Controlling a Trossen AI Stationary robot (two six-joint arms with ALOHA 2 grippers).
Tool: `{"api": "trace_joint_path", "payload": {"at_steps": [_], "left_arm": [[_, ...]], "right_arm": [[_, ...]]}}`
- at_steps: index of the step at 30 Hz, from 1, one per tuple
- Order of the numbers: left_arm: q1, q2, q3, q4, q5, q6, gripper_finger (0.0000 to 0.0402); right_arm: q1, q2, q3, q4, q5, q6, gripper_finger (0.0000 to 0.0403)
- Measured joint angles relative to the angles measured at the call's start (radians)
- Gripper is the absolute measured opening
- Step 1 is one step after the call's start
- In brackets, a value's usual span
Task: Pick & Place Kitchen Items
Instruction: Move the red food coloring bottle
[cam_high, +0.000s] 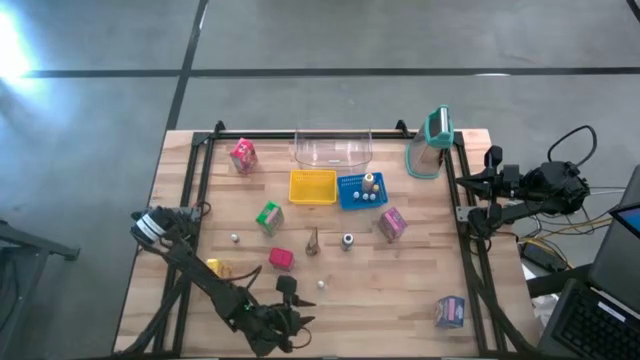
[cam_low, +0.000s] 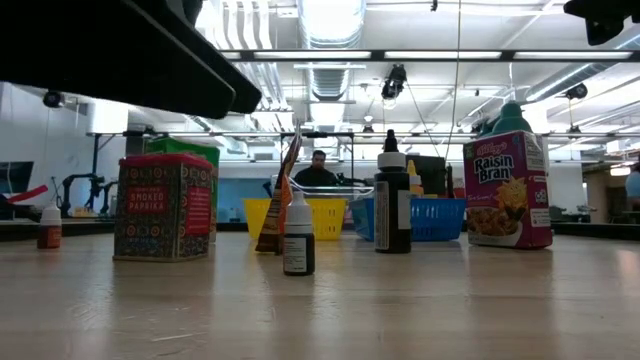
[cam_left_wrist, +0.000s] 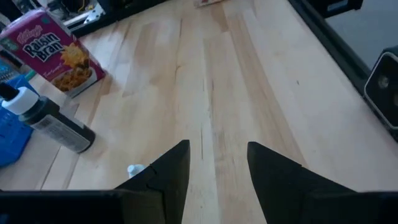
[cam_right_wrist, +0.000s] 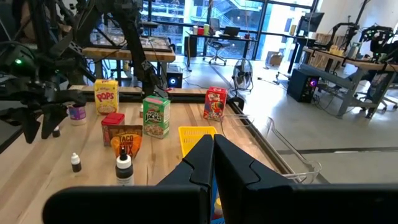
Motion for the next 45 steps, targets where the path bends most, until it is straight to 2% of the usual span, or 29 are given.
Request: {"api": "trace_joint_path", "payload": {"at_steps": [15, 19, 25, 37, 45], "left_arm": [[0.003, 0.068, -0.005, -0.018, -0.011, -0.210, 0.0167], [0.015, 0.077, -0.006, -0.021, -0.062, -0.266, 0.0167], [0.043, 0.077, -0.006, -0.035, -0.068, -0.363, 0.0167], [0.085, 0.077, -0.008, -0.162, -0.017, -0.564, 0.0167], [0.115, 0.077, -0.025, -0.160, 0.006, -0.577, 0.0167]], "right_arm": [[0.000, 0.000, 0.000, 0.001, 0.000, -0.001, 0.0008], [0.000, 0.000, 0.000, 0.001, 0.000, -0.001, 0.0008], [0.000, 0.000, 0.000, 0.001, 0.000, -0.001, 0.0008], [0.000, 0.000, 0.000, 0.001, 0.000, -0.001, 0.0008], [0.000, 0.000, 0.000, 0.001, 0.000, -0.001, 0.0008]]}}
